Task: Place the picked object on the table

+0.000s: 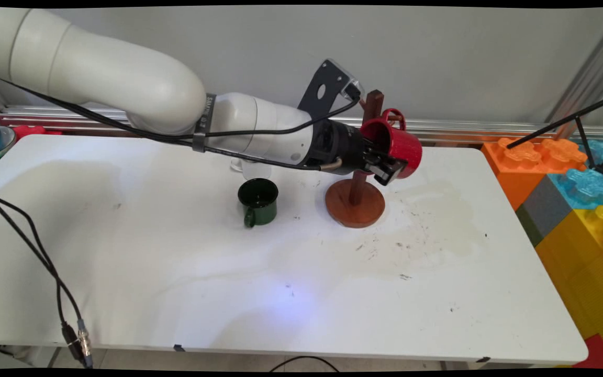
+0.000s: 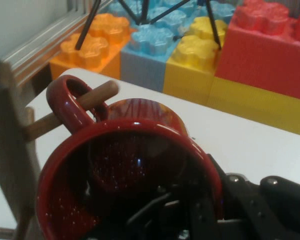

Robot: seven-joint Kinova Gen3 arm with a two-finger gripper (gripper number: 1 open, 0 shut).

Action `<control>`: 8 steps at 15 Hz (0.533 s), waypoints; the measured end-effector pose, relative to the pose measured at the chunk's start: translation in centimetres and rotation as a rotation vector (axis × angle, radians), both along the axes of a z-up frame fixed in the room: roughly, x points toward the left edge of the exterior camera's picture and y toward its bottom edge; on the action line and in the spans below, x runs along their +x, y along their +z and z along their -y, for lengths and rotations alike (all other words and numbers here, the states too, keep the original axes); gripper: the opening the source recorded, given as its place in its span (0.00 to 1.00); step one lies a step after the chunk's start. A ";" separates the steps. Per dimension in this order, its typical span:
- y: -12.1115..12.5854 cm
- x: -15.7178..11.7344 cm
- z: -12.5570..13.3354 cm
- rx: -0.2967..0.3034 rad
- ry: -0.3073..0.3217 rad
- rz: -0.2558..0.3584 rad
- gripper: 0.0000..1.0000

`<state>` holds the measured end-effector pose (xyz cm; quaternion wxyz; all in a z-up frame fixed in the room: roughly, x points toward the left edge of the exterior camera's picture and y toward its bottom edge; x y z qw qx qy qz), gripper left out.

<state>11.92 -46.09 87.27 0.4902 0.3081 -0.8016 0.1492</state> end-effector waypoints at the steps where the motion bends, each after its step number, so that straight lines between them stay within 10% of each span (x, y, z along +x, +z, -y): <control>1: 0.2 0.0 -0.3 -0.007 -0.011 -0.002 0.00; 8: 1.2 0.3 -2.7 -0.039 -0.094 -0.007 0.00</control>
